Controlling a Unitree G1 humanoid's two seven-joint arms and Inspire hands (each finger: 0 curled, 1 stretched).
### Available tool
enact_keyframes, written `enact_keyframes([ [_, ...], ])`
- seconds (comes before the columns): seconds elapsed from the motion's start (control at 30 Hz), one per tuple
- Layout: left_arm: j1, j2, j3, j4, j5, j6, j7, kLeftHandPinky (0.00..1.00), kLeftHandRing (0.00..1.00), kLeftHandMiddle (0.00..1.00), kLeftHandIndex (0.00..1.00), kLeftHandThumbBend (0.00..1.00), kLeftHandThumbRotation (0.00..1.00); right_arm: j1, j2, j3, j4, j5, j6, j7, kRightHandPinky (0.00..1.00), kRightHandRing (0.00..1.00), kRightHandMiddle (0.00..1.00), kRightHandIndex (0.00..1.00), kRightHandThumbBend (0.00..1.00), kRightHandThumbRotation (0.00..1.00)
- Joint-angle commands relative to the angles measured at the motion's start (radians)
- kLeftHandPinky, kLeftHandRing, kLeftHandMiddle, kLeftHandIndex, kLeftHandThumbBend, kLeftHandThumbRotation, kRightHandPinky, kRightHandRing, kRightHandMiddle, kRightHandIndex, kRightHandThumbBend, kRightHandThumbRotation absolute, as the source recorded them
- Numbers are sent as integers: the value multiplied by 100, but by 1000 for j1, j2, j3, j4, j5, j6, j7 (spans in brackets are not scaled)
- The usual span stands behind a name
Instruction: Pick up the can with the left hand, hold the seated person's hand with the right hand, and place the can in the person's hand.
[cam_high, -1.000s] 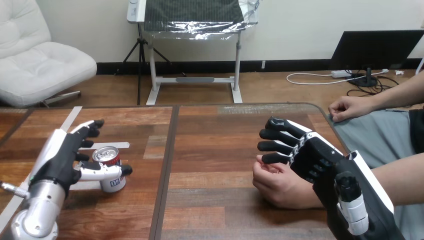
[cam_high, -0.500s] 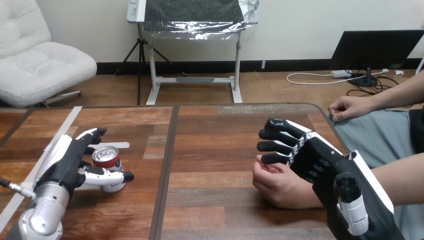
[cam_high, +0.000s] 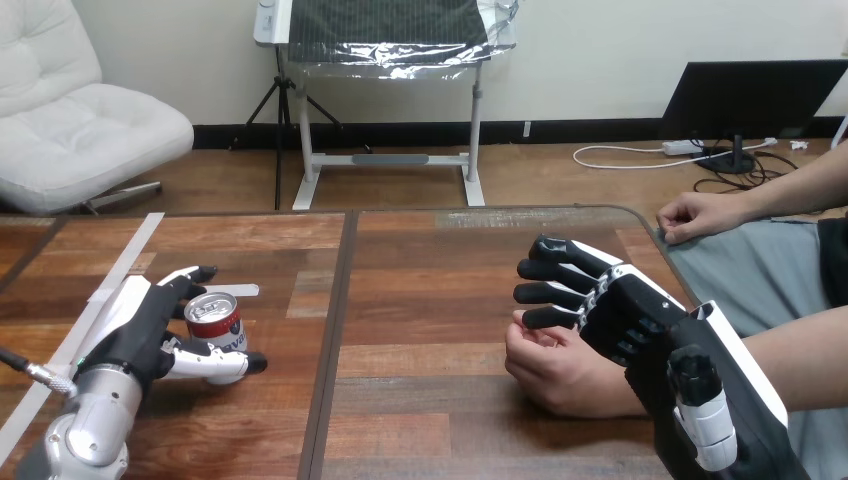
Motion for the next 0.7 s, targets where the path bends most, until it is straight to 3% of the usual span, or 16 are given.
enact_keyframes([
  [0.0, -89, 31, -15, 28, 18, -25, 18, 72, 86, 88, 88, 83, 10, -58, -8, -22, -12, 18, -17, 3, 73, 79, 82, 83, 89, 95],
  [0.67, -117, 30, -34, 57, 28, -7, 18, 73, 86, 88, 88, 81, 11, -60, -7, -26, -17, 20, -13, 8, 73, 79, 82, 83, 89, 95],
])
